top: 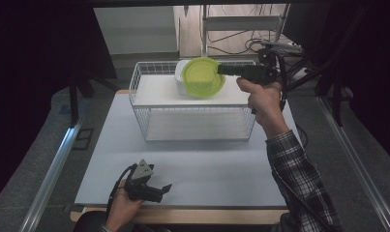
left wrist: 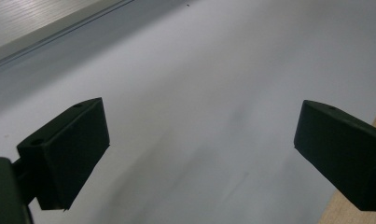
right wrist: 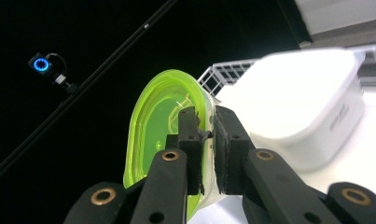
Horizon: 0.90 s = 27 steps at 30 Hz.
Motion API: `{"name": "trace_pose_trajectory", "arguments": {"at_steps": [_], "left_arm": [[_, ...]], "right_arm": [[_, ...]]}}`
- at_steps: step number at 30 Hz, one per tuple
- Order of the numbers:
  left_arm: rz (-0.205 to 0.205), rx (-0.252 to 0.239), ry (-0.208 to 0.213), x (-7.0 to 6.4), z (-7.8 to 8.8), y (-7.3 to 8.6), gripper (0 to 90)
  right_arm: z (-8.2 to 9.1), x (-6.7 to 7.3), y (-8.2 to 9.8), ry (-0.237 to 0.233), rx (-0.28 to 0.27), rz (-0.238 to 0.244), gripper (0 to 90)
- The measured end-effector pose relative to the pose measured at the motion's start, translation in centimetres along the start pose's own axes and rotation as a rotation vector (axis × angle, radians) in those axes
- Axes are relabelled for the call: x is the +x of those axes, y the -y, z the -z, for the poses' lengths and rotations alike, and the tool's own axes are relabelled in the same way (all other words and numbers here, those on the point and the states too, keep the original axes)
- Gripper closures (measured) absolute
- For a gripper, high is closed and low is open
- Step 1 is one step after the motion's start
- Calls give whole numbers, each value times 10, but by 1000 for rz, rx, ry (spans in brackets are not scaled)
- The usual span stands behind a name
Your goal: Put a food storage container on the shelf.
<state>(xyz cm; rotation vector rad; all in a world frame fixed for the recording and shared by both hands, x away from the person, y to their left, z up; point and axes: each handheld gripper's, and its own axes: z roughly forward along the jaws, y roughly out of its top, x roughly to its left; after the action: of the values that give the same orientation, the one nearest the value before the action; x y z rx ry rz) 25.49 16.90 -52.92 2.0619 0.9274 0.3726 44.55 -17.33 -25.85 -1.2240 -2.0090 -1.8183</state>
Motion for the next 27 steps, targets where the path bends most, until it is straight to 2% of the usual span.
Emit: {"name": "trace_pose_trajectory", "arguments": {"at_steps": [11,18,22,27], "left_arm": [[2,-5,4,1,1,0,32],[-1,-3,14,0,0,0,32],[-4,-3,14,0,0,0,32],[-8,1,14,0,0,0,32]], "right_arm": [[-26,8,-36,93,-46,21,823],[-42,-6,-40,154,-49,-8,823],[-49,-16,-38,166,-56,-39,822],[-55,-20,-39,178,-60,-54,822]]}}
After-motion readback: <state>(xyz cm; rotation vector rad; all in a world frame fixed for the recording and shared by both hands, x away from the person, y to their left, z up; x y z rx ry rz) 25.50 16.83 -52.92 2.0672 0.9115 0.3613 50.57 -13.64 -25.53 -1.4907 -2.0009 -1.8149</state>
